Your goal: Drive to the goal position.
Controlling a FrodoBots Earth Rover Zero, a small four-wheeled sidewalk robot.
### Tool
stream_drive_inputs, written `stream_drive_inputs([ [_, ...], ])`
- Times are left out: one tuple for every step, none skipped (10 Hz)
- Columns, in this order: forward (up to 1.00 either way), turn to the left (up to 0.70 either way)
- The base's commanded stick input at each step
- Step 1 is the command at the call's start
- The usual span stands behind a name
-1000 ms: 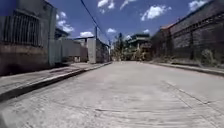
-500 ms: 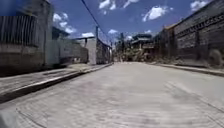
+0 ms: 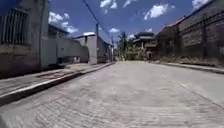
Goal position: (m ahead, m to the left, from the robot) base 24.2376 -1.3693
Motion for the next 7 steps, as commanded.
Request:
stream_drive_inputs([
  [1.0, 0.0],
  [1.0, 0.0],
  [1.0, 0.0],
  [1.0, 0.0],
  [1.0, 0.0],
  [1.0, 0.0],
  [1.0, 0.0],
])
